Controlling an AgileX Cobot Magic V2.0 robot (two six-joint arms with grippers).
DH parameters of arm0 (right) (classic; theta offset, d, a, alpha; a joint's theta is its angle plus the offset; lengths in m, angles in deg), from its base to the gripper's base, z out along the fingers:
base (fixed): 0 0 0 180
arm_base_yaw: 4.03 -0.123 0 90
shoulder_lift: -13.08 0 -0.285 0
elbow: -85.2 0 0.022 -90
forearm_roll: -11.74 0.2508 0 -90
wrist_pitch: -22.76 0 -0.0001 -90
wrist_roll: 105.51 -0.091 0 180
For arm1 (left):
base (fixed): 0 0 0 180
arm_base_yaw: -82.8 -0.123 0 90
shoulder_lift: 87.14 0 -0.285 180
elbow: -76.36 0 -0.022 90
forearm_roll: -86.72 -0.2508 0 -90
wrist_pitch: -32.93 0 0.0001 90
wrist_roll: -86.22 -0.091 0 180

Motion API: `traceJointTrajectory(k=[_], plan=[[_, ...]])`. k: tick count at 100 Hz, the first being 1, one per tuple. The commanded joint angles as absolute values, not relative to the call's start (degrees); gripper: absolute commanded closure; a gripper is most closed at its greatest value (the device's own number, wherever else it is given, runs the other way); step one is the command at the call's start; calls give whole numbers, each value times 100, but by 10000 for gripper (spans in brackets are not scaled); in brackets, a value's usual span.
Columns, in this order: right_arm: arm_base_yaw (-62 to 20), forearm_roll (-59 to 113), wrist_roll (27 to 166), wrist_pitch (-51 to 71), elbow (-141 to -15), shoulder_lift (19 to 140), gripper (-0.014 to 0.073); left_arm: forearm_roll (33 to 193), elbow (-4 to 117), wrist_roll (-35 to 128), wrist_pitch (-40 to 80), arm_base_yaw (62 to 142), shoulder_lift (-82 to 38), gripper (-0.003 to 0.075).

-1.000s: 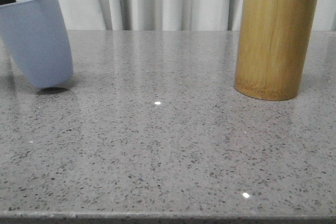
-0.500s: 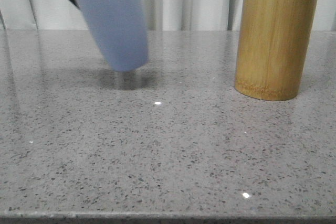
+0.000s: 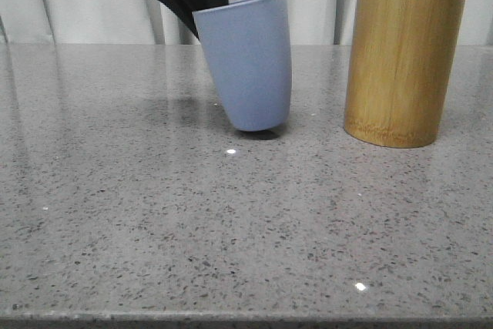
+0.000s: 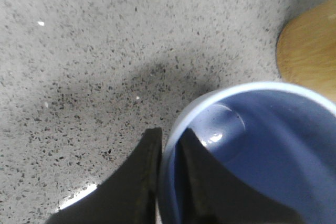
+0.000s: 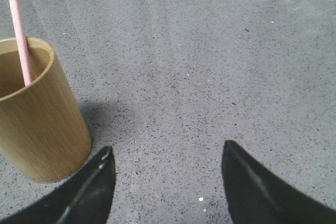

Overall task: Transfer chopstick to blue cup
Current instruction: 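Slide the blue cup with the left gripper toward the bamboo holder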

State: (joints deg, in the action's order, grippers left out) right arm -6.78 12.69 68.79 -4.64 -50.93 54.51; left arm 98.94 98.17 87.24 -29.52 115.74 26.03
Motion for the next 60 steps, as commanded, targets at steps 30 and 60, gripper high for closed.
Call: traceJointTrajectory(k=[30, 60], plan=[[-650, 1212, 6908, -23, -5309, 5497, 137, 10079, 10034, 8680, -2854, 11614, 2318, 456], [-650, 1212, 6908, -23, -5309, 5497, 137, 10282, 10034, 8680, -2763, 11614, 2247, 420]])
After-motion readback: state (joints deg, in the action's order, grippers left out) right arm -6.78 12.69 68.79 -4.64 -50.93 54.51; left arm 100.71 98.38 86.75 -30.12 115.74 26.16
